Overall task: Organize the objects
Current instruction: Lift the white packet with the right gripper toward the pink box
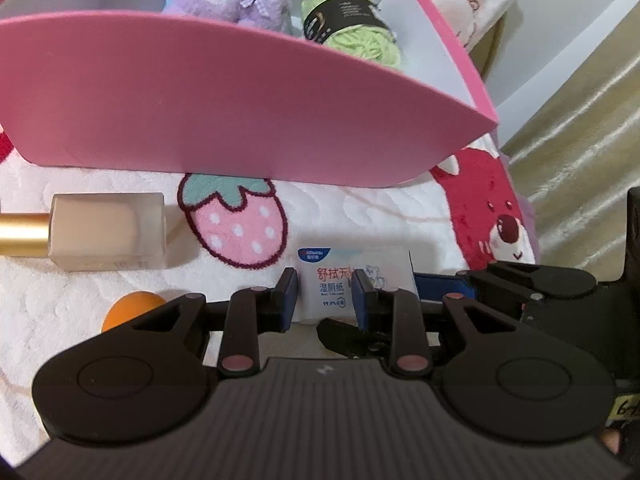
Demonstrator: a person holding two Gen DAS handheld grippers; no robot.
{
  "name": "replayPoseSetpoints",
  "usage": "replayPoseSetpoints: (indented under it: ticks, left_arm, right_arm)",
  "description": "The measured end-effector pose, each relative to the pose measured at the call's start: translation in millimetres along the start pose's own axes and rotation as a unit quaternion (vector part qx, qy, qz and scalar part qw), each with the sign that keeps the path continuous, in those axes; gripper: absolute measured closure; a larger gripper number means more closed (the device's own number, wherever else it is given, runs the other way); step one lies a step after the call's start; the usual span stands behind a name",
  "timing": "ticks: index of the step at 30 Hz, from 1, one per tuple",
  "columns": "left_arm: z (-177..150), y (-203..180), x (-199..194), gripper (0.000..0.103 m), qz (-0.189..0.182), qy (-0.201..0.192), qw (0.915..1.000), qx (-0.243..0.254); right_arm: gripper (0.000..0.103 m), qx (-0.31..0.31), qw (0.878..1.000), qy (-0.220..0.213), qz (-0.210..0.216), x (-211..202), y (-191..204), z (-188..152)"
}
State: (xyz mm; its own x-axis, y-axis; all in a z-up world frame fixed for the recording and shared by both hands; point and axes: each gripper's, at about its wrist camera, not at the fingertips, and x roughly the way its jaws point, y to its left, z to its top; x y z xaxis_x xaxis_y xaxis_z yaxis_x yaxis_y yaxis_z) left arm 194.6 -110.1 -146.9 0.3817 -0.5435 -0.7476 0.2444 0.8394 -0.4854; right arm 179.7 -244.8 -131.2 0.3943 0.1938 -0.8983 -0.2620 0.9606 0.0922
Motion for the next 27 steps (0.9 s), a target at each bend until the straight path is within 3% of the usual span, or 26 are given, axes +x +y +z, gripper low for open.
replayPoseSetpoints:
  ticks: [15,27]
  left_arm:
    - [-5,-9,-102,0.076,-0.043,-0.058,0.9974,0.005]
    - [16,-40,-192,0.076,-0.038,-0.125,0.99,0.053]
  right_arm:
    - [0.022,-0.019,0.994,-0.11,0.017,-93,43,-12]
    - [0.028,-0.037,0.979,-0.199,0.021,-163,67,3]
